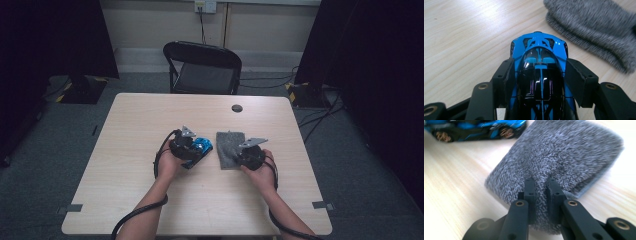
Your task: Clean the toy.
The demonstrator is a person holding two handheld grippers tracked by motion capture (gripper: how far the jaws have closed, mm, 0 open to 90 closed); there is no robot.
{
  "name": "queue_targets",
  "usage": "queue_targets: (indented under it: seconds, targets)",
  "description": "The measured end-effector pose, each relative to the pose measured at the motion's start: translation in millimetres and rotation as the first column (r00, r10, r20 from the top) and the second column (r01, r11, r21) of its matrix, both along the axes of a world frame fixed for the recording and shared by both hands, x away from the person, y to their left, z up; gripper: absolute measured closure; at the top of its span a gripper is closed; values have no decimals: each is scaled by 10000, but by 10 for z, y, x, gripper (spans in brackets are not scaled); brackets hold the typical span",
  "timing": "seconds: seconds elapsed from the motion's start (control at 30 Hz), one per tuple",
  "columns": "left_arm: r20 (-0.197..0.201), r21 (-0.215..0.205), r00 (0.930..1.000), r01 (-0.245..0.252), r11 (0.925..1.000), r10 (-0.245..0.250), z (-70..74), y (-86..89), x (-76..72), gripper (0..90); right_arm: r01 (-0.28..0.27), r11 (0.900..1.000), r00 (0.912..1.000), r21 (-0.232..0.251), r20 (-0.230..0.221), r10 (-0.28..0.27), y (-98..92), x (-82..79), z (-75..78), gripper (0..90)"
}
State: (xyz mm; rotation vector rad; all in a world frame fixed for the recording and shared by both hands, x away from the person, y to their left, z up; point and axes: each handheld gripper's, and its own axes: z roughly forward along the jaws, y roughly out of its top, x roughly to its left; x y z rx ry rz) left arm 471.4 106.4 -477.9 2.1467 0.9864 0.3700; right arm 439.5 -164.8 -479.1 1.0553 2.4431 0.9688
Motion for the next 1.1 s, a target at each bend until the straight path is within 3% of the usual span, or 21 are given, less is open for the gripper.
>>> queue_targets:
  seconds: [0.07, 0.33, 0.8, 1.1]
  targets:
    - [15, 3, 10000, 17, 10000, -17, -2, 3, -1, 425, -269, 9995, 9996, -160, 52, 270, 103, -6, -31, 804]
    - [18, -67, 10000, -13, 10000, 13, -7, 5, -1, 424, -1168, 9929, 9926, 244, -308, 1175, 387, -100, -29, 805]
    - [43, 81, 10000, 6, 10000, -7, 2, 1, -1, 424, -2404, 9666, 9663, 892, -727, 2471, 580, -318, -43, 804]
    - [26, 88, 10000, -17, 10000, 17, 4, -3, -2, 425, -2684, 9546, 9555, 1290, -900, 2808, 618, -360, -60, 804]
